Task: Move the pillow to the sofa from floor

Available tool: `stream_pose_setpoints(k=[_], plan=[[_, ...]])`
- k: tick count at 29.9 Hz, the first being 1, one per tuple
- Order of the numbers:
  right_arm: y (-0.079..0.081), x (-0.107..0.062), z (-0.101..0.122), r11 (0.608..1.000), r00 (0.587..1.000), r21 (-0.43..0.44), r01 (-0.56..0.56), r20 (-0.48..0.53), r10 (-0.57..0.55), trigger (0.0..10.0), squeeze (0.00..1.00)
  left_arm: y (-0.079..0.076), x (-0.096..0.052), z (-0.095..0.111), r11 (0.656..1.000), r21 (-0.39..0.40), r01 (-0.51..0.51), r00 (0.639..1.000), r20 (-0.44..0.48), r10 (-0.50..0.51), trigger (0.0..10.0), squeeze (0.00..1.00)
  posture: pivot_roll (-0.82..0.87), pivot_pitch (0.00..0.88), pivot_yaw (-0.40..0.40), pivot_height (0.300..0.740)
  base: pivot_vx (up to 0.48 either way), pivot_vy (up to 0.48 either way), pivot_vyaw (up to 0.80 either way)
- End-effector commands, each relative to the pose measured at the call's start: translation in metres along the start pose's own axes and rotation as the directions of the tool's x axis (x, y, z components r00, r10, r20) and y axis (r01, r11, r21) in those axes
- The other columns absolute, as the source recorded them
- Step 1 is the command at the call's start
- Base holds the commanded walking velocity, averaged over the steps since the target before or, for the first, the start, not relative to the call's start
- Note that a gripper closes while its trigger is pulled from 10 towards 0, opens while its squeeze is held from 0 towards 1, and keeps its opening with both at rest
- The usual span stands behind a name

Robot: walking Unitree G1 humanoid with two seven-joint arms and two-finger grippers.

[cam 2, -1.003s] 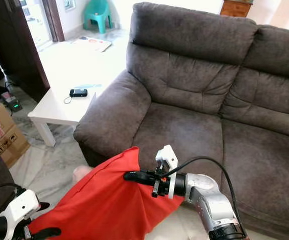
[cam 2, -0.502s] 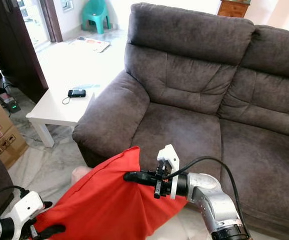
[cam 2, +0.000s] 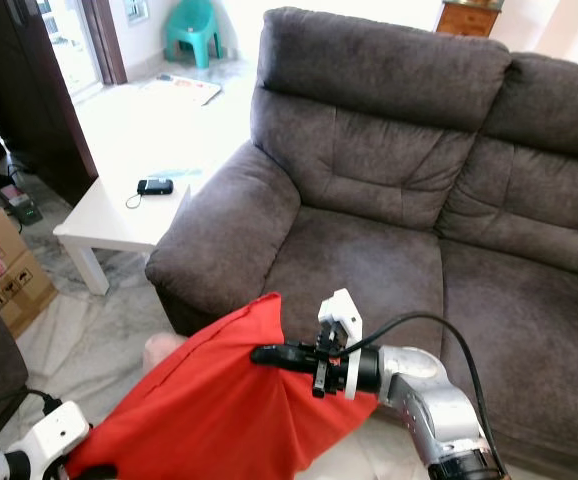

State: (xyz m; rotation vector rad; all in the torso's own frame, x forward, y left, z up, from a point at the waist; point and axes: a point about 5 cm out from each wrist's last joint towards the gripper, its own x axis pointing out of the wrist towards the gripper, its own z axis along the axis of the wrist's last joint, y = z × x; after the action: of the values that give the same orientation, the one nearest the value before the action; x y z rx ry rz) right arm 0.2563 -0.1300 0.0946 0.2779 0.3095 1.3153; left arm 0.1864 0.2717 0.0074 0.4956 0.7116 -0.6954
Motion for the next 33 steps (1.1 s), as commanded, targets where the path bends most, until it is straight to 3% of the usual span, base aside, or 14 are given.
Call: stream_pose_setpoints(k=[1, 15, 21, 33], plan=[[0.007, 0.001, 0.026, 0.994, 0.994, -0.093, -0.056, 0.087, 0.064, 10.0, 0.0, 0.001, -0.002, -0.001, 1.0, -0.005, -0.013, 1.0, 0.009, 0.013, 0.0, 0.0, 0.19, 0.0, -0.115, 0.74, 0.0, 0.0, 0.0], [0.004, 0.004, 0.026, 0.994, 0.994, -0.092, -0.051, 0.091, 0.059, 10.0, 0.0, 0.006, -0.002, 0.0, 0.996, -0.024, -0.081, 0.995, 0.06, 0.082, 0.0, 0.0, 0.2, 0.0, -0.113, 0.74, 0.0, 0.0, 0.0], [0.002, 0.002, 0.023, 0.996, 0.996, -0.088, -0.03, 0.083, 0.037, 10.0, 0.0, 0.01, -0.008, 0.009, 0.996, 0.006, -0.094, 0.991, 0.093, 0.093, 0.0, 0.0, 0.21, 0.0, -0.111, 0.74, 0.0, 0.0, 0.0], [0.001, 0.007, 0.02, 0.996, 0.997, -0.088, -0.017, 0.076, 0.024, 10.0, 0.0, 0.029, -0.015, 0.039, 0.971, 0.032, -0.236, 0.958, 0.177, 0.227, 0.0, 0.0, 0.21, 0.0, -0.107, 0.74, 0.0, 0.0, 0.0]])
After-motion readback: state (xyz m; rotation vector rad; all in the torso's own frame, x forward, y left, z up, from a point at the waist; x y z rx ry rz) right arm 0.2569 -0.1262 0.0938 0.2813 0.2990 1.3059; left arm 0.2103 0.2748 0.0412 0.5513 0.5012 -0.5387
